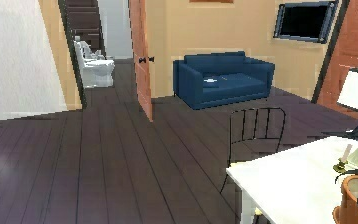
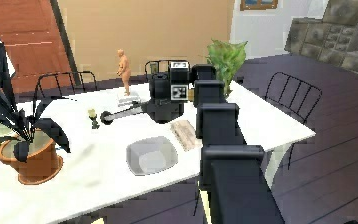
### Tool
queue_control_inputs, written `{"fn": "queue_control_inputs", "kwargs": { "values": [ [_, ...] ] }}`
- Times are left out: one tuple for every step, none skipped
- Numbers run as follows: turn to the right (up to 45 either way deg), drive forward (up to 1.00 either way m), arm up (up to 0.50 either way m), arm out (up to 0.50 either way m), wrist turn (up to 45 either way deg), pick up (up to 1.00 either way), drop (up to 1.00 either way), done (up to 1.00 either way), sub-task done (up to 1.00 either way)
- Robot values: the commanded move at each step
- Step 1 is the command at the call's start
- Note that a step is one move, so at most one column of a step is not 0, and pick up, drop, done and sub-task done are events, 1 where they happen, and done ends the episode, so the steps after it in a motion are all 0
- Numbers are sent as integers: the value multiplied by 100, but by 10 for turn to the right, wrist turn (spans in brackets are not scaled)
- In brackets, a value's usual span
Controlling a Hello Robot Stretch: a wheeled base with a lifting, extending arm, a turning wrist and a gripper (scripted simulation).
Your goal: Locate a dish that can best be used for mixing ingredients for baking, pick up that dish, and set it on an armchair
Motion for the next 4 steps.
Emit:
{"fn": "queue_control_inputs", "kwargs": {
  "values": [
    [0,0,-26,0,0,0,0,0,0],
    [0,0,0,0,0,100,0,0,0],
    [0,0,10,0,0,0,0,0,0],
    [0,0,16,0,0,0,0,0,0]
  ]
}}
